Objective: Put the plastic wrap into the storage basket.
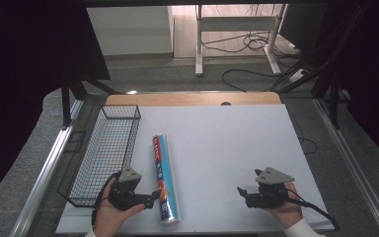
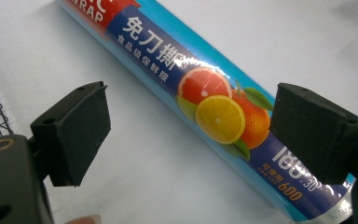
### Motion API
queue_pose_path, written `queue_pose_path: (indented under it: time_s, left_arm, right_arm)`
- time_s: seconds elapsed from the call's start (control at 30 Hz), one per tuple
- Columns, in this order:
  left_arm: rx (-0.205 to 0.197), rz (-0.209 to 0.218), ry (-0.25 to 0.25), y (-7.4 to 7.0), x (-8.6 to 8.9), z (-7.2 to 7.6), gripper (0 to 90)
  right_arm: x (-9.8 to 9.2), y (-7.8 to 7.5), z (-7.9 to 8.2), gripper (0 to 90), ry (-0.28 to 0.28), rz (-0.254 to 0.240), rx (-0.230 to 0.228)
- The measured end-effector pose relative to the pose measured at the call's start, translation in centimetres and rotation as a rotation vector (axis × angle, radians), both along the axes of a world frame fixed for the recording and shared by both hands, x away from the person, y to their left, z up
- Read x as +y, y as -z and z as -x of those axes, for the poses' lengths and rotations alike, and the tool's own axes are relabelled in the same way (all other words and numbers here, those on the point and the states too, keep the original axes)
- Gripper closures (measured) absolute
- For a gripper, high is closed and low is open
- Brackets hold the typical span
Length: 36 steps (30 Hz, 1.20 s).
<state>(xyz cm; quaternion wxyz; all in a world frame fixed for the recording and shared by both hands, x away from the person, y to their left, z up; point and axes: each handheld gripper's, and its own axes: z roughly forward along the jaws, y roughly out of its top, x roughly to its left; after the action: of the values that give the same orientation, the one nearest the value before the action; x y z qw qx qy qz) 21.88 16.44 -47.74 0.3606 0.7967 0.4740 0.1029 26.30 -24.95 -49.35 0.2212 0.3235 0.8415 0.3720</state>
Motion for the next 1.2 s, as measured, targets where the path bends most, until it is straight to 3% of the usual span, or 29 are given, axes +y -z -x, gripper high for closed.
queue_pose_path:
  time_s: [0.47, 1.2]
  left_arm:
    - [0.004, -0.005, -0.003, 0.09, -0.05, 0.02, 12.3]
    - [-0.006, -0.025, 0.034, 0.43, -0.22, -0.06, 12.7]
  right_arm:
    - [-0.07, 0.17, -0.07, 15.0, 0.012, 0.018, 0.005]
    - [-0.44, -0.14, -0.20, 16.1, 0.031, -0.020, 0.030]
